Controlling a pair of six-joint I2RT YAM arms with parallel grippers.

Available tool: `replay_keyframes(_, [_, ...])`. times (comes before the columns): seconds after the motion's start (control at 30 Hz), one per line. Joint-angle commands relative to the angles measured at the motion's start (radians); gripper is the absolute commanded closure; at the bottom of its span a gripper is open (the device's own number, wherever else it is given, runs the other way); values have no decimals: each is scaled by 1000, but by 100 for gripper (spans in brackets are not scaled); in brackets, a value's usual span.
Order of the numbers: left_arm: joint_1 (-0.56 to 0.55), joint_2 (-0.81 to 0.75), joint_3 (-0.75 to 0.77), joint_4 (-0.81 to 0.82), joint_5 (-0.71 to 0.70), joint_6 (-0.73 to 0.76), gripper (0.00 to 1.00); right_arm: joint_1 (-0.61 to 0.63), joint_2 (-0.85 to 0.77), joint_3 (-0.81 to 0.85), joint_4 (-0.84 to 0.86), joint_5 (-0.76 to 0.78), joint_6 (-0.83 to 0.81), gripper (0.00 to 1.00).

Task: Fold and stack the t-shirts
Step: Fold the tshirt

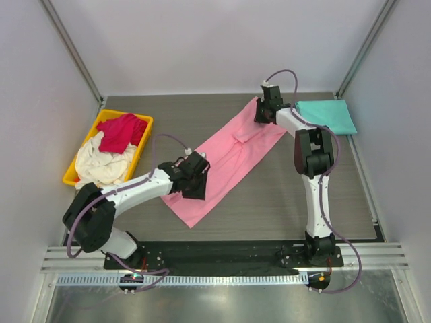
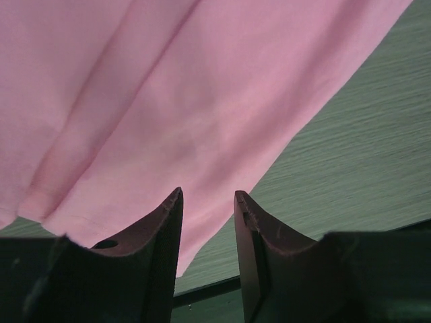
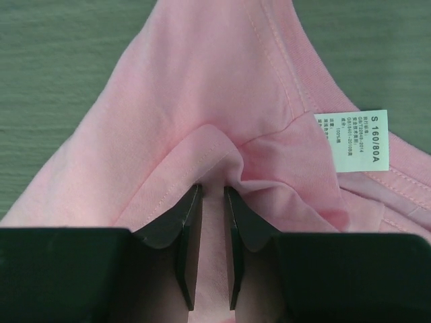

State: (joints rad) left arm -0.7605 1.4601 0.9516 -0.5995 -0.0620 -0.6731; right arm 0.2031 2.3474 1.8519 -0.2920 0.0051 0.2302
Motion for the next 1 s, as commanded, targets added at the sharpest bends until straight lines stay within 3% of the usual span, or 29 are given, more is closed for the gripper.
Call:
replay_keyframes(0.0, [-55,26,-33,110,16,-43,63,5,90,122,-4,-102,-25,74])
replay_keyframes(0.2, [-123,80,-92,181,-18,-92,63,9,128,225,-13,-142,-25,72])
replay_keyframes(0.37, [-160,114,-128,231,-15,-129,63,15,58,259,-94,-145,-31,67])
replay_keyframes(0.63, [-327,213,-90,365,-9,-235,63,25,-366,-22,-136,-50,128,50])
replay_keyframes(0.83, [-439,281,47,360,8,-310,62,25,-575,-253,-214,-10,152,49])
replay_keyframes(0.97, [-473,267,163,310,25,-240,60,15,-608,-382,-207,26,141,50])
